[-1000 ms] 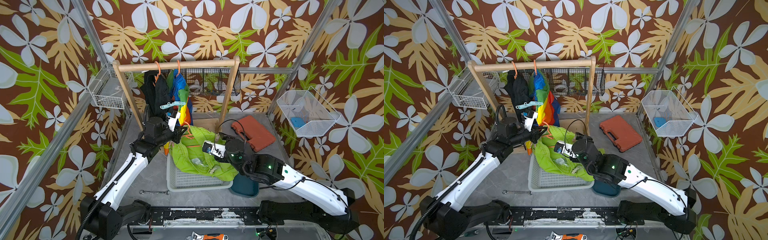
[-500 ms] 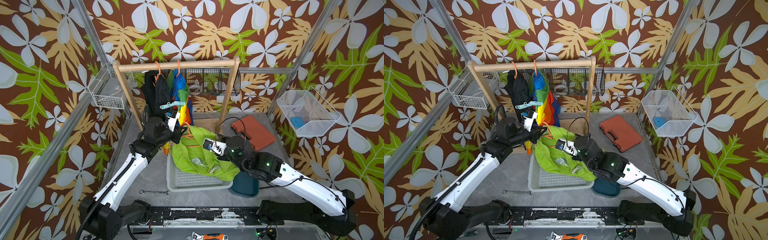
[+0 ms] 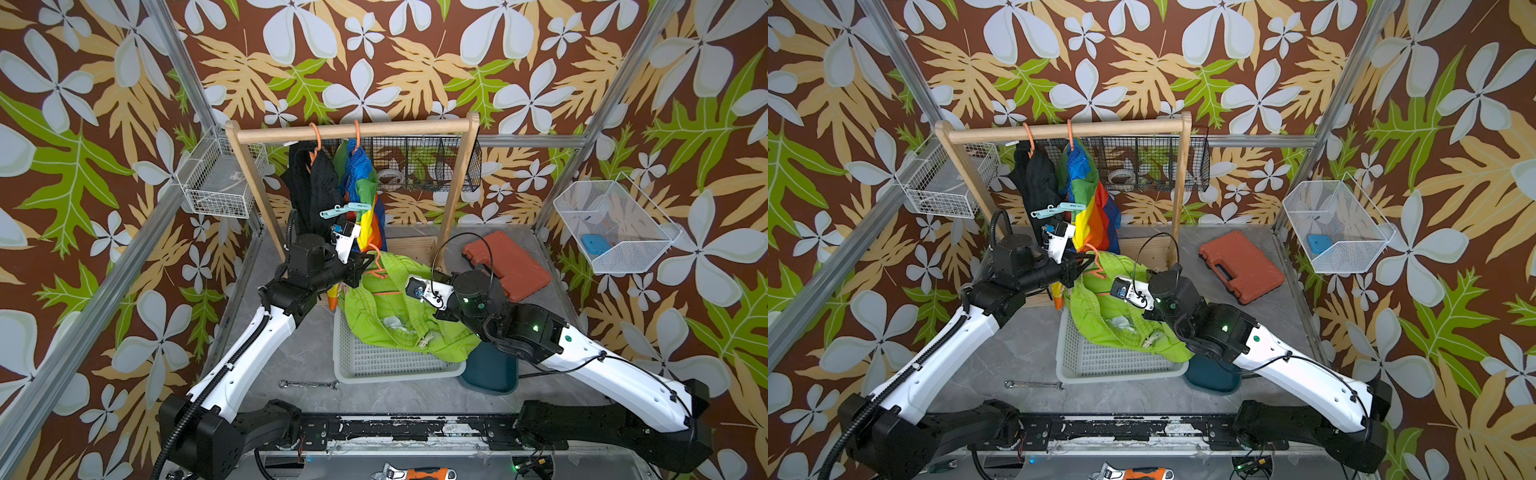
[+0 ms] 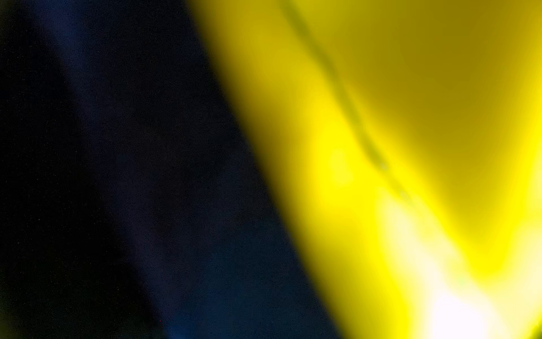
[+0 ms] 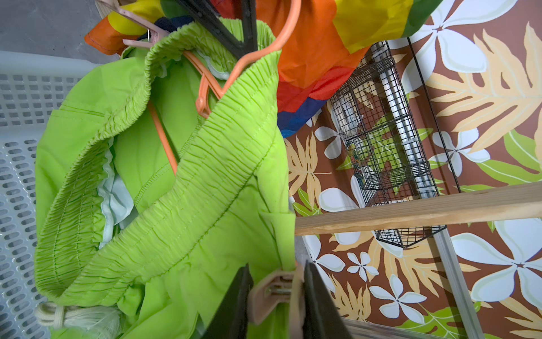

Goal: Remove the clothespins securing shorts to the hanger
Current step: Remove the clothespin from the hanger.

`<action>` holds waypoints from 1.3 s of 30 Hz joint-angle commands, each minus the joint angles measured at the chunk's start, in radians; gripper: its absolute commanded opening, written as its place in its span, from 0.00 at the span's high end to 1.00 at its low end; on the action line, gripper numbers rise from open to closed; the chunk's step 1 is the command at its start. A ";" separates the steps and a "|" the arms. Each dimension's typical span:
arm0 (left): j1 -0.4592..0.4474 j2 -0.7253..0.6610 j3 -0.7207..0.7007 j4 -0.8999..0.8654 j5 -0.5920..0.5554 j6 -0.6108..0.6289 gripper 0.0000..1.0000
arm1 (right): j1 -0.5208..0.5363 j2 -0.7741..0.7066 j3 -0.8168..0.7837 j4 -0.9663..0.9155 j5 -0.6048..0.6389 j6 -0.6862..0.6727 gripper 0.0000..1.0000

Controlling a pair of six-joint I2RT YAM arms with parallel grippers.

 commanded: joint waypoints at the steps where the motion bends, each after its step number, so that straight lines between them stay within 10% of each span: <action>1: 0.003 -0.001 0.000 0.046 -0.003 -0.008 1.00 | -0.007 -0.005 0.008 -0.002 -0.005 0.019 0.77; 31: 0.014 0.000 0.000 0.054 0.001 -0.014 1.00 | -0.126 -0.009 0.121 -0.019 -0.285 0.204 0.91; 39: 0.012 -0.004 -0.003 0.051 -0.007 -0.011 1.00 | -0.356 -0.112 0.083 -0.017 -0.351 0.340 0.91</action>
